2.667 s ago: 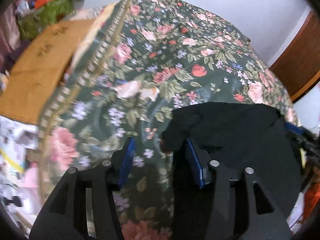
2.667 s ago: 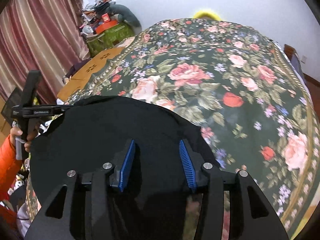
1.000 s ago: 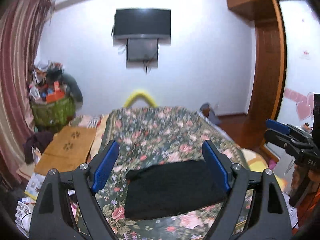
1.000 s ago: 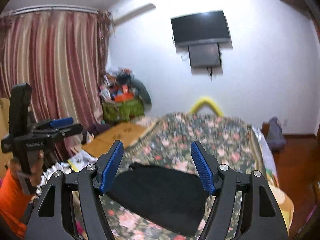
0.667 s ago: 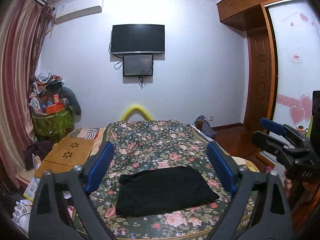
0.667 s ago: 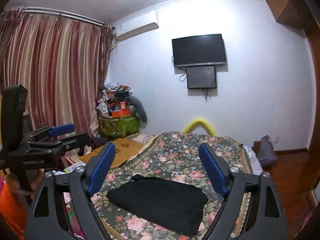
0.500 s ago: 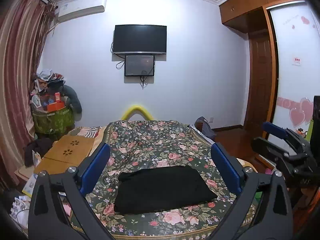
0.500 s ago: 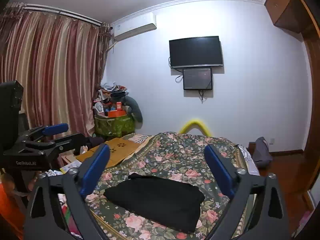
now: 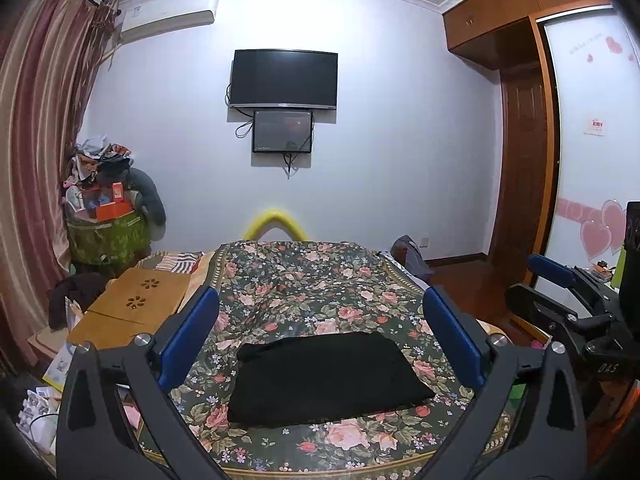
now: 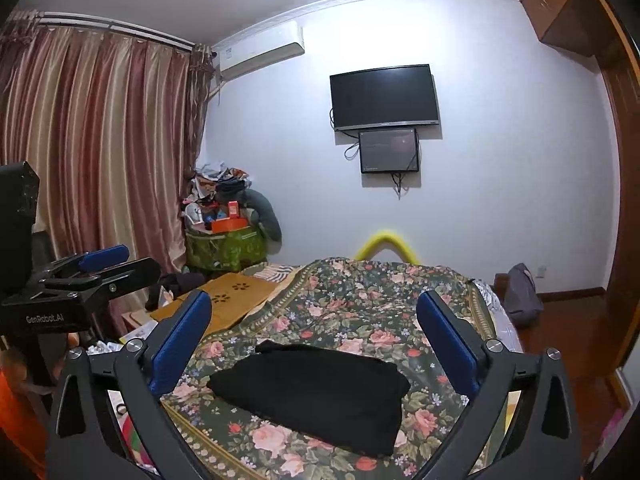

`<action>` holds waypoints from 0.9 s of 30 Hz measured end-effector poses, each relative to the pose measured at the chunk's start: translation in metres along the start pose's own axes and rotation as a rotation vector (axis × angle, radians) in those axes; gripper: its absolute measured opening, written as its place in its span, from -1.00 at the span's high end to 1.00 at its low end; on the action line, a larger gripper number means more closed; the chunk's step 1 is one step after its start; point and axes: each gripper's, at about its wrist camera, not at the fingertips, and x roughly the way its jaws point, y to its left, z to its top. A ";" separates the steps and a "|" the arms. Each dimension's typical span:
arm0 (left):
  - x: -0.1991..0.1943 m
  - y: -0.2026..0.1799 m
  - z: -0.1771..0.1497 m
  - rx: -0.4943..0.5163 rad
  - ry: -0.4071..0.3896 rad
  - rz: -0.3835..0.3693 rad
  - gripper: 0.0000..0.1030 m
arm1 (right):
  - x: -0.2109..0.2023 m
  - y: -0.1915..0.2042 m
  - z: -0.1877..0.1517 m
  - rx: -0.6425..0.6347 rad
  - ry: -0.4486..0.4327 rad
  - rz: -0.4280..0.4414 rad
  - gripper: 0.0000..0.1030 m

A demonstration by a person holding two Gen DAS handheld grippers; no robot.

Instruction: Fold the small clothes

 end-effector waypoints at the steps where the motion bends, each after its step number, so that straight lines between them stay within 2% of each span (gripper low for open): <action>1: 0.000 0.000 0.000 0.000 0.000 -0.001 -0.99 | 0.000 -0.001 0.000 0.002 0.001 0.001 -0.98; 27: 0.006 -0.002 -0.001 0.008 0.011 -0.008 -0.99 | 0.003 -0.004 0.001 0.026 0.031 -0.002 -0.99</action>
